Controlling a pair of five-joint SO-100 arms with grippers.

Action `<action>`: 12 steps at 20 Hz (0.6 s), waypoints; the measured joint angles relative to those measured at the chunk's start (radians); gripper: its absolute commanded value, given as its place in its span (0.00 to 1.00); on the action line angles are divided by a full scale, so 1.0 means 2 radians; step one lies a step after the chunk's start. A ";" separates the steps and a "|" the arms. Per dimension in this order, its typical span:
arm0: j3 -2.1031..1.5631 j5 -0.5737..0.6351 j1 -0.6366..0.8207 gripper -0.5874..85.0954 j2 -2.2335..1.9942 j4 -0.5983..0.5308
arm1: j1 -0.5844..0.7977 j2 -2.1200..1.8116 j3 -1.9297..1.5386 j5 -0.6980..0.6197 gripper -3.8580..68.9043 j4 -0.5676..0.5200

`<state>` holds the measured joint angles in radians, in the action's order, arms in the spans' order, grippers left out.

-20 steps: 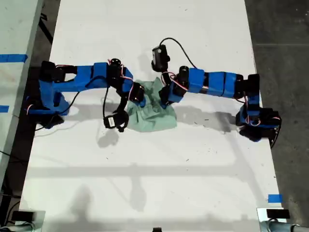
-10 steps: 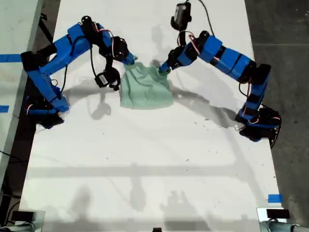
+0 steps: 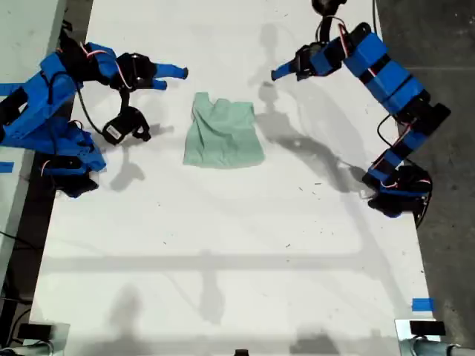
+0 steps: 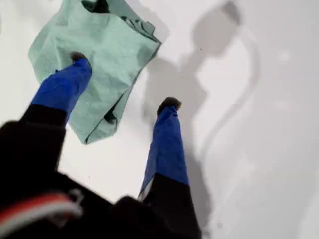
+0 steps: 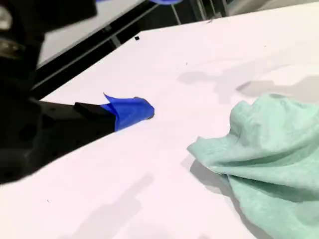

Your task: Fold tshirt

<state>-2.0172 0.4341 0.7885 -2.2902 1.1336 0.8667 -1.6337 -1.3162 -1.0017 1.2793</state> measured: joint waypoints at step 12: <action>-0.478 -0.211 -0.299 0.02 -0.449 -0.232 | -0.252 -0.707 -0.699 0.274 0.04 -0.011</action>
<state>-2.9729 0.0123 0.1902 -3.1876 0.6703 0.3636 -3.0480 -2.7151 -0.4541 1.2579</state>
